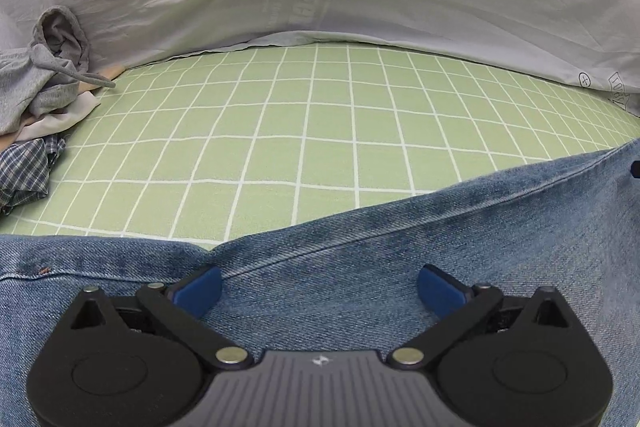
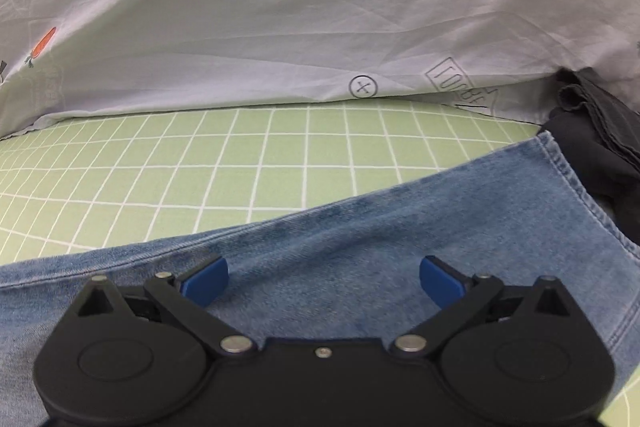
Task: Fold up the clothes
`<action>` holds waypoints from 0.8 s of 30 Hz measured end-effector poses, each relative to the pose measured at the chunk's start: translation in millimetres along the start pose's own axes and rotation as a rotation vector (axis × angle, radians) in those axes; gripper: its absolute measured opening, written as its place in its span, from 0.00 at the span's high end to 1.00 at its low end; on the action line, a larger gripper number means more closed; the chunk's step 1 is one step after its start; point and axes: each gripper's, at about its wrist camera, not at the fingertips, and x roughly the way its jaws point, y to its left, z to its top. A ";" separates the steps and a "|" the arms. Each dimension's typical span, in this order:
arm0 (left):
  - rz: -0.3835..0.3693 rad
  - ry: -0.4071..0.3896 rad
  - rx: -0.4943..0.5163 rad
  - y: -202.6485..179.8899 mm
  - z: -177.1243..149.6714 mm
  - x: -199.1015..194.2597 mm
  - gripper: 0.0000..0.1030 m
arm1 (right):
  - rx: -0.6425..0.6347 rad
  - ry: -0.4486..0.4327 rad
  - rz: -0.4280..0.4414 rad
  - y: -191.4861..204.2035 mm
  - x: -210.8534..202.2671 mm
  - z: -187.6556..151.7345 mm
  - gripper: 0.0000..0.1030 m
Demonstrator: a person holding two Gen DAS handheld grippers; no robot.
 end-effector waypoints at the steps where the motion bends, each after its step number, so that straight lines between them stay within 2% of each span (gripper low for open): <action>1: 0.003 0.004 -0.002 -0.5 0.4 -0.1 0.00 | 0.017 0.003 -0.007 -7.3 -8.2 -6.5 0.00; 3: 0.007 0.016 -0.007 -1.3 2.3 0.2 0.00 | 0.063 0.028 0.004 -21.2 -18.8 -20.6 0.00; 6: -0.019 0.028 -0.014 3.3 5.4 -1.7 0.00 | 0.152 0.085 -0.044 -35.2 -20.6 -35.2 0.00; 11: -0.078 -0.020 -0.146 28.5 1.3 -37.8 0.00 | 0.310 0.039 -0.048 -30.1 -35.4 -30.9 0.00; 16: -0.119 -0.078 -0.350 69.7 -31.5 -93.7 0.00 | 0.193 0.058 0.022 26.3 -50.5 -44.0 0.00; 21: -0.028 -0.142 -0.411 98.0 -65.4 -143.0 0.00 | 0.054 0.070 0.083 90.2 -80.0 -81.3 0.00; 24: -0.034 -0.149 -0.453 116.9 -77.7 -154.6 0.00 | -0.059 0.066 0.092 124.4 -95.8 -101.5 0.00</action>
